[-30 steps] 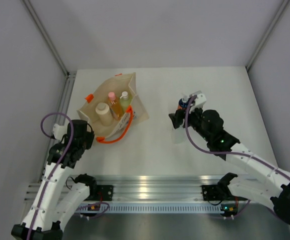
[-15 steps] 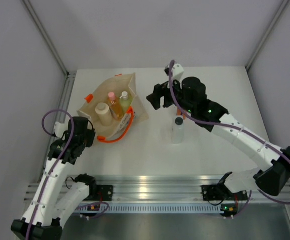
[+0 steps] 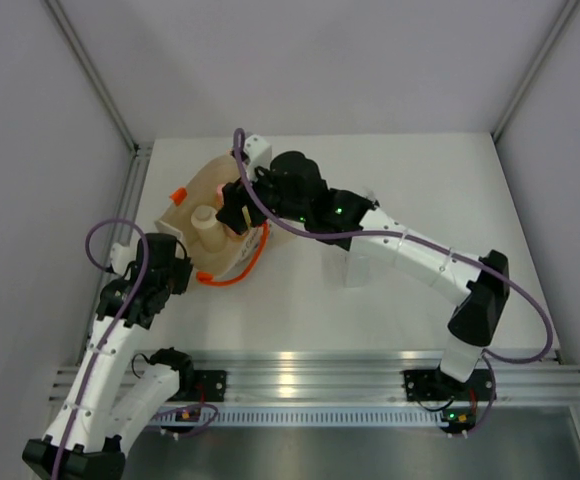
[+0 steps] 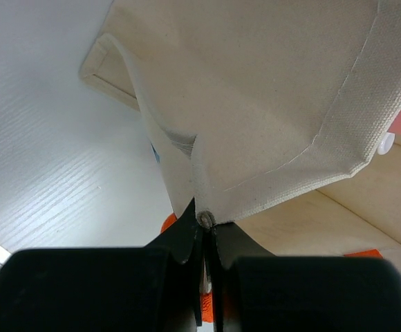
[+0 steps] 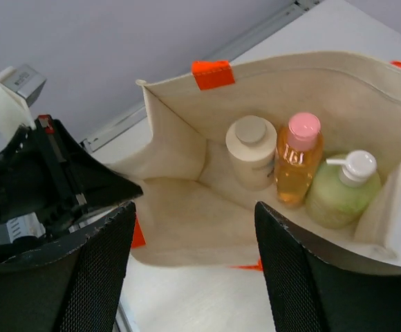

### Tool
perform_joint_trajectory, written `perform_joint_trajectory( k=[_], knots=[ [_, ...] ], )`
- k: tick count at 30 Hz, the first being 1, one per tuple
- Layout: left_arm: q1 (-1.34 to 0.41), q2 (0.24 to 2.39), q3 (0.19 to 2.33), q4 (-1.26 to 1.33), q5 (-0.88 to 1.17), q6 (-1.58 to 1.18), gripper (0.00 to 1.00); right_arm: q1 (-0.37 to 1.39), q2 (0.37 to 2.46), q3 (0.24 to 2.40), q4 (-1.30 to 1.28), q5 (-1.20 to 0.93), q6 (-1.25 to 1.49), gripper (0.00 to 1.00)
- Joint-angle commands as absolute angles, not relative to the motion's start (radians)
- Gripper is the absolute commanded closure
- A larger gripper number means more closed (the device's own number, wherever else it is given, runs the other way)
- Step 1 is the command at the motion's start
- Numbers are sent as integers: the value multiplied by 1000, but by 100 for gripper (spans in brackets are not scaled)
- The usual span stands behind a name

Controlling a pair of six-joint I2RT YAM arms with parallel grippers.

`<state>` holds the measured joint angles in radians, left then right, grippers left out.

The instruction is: Take the personal care products out of the canvas bag

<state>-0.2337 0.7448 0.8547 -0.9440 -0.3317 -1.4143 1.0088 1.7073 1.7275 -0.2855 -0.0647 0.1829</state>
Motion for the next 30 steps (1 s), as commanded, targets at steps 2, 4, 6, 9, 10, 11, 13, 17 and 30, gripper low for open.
perform_joint_trajectory(
  k=[2,4,6,9,10,11,13,17,30],
  knots=[
    [-235,723,853,-928,-279,-1417,100,1028,1843,1867,-311,-95,158,32],
    [-235,710,851,-928,-298,-1419,100,1028,1890,1939,-330,-101,146,32],
    [-233,709,850,-928,-311,-1419,100,1026,1943,1989,-336,-110,144,32],
    [-235,713,850,-928,-322,-1420,100,1026,2005,2049,-336,-118,144,33],
    [-235,716,851,-928,-324,-1420,100,1026,2019,2063,-336,-121,141,33],
    [-235,718,853,-928,-325,-1420,100,1026,2045,2074,-336,-124,138,33],
    [-235,715,856,-928,-330,-1424,100,1026,2071,2111,-336,-118,130,33],
    [-235,704,850,-928,-331,-1443,100,1026,2153,2174,-336,-83,124,33],
    [-235,700,845,-928,-322,-1457,100,1022,2329,2338,-305,-5,61,35]
  ],
)
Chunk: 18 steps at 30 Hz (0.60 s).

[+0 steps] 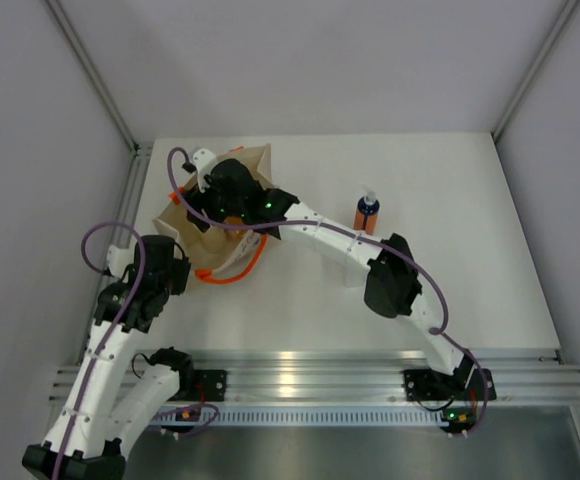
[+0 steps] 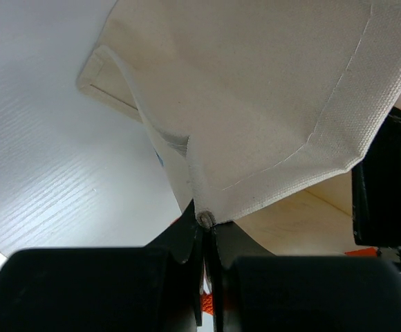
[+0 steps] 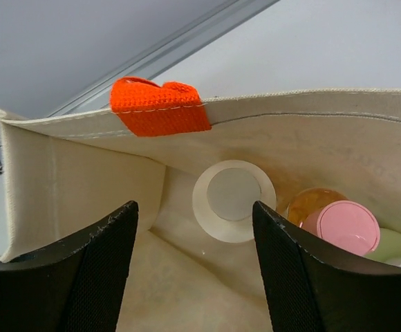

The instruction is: Take the personal care products out of the canvas bag

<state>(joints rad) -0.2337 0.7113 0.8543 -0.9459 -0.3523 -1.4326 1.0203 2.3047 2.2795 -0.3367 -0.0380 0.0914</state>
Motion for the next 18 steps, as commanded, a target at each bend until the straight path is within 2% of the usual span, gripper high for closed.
perform_joint_trajectory(
  k=[1,18],
  knots=[
    [-235,699,845,-928,-322,-1459,100,1022,2341,2338,-301,-6,60,35],
    [-235,693,825,-928,-295,-1462,100,1008,2454,2368,-218,-5,9,35]
  ],
)
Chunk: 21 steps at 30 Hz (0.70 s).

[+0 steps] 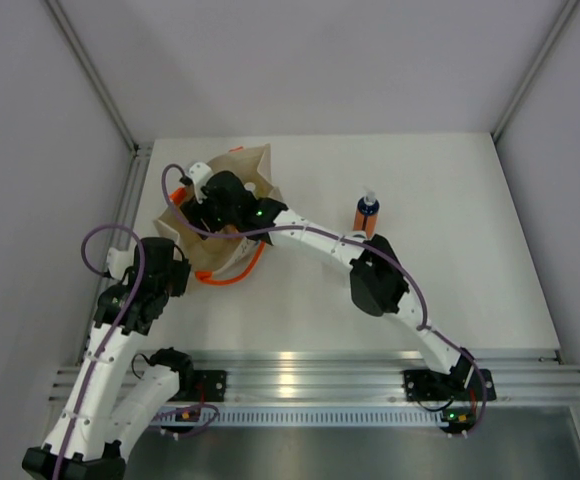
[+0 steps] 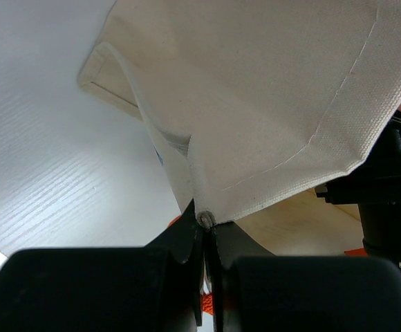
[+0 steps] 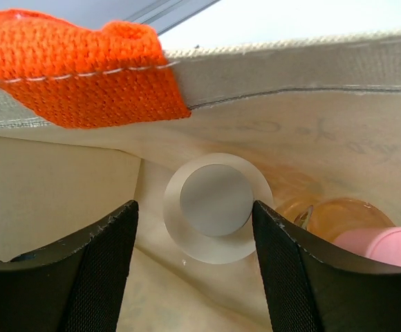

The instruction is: Take the personal care products out of the canvas bag

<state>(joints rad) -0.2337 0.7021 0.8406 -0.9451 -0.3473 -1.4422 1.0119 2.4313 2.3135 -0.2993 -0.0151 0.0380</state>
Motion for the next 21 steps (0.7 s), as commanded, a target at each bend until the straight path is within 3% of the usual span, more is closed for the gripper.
perform_joint_trajectory(
  k=[1,7,13,16,21],
  knots=[
    [-235,693,824,-928,-293,-1462,100,1008,2463,2370,-215,-5,9,35],
    [-235,690,822,-928,-288,-1462,100,1009,2493,2372,-196,25,9,36],
    [-235,684,816,-928,-288,-1462,100,1008,2496,2367,-187,35,12,50],
    [-235,681,815,-927,-290,-1462,100,1009,2481,2346,-170,32,12,60],
    [-235,687,819,-927,-291,-1462,100,1014,2433,2283,-124,18,23,88]
  ],
)
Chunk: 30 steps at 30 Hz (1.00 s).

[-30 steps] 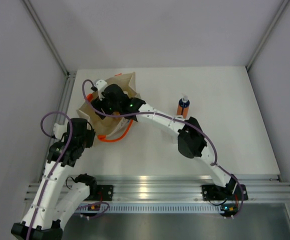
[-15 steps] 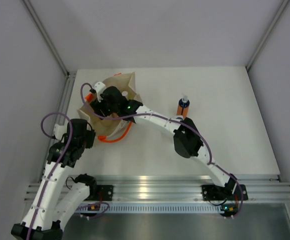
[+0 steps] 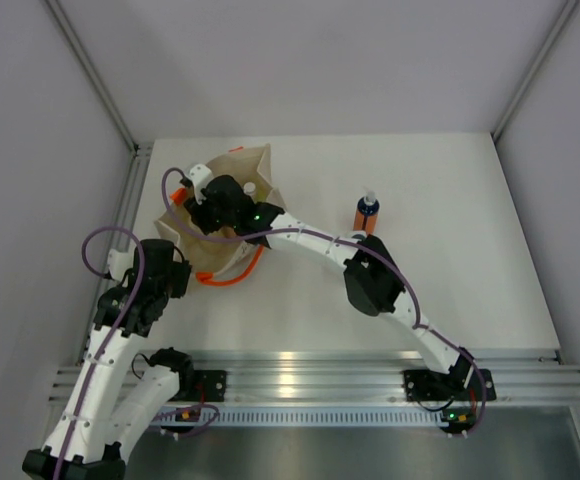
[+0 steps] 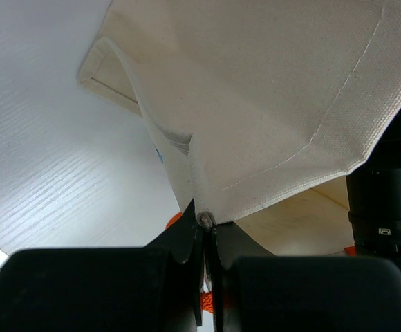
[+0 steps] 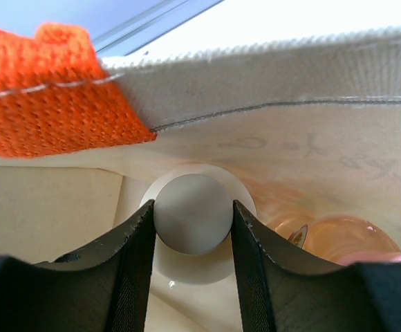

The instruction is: Take the personal care products out of the canvas bag

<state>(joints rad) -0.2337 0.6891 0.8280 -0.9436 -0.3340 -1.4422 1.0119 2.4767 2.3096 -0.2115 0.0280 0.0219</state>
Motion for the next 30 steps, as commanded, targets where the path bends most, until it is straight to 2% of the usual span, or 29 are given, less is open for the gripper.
perform_joint_trajectory(
  k=[1,5,30],
  knots=[
    [-235,687,822,-927,-291,-1460,100,1014,2416,2269,-118,11,25,92],
    [-235,690,827,-927,-293,-1456,100,1022,2373,2235,-58,5,35,100],
    [-235,686,833,-927,-302,-1457,100,1040,2079,2129,48,-74,8,100]
  ],
)
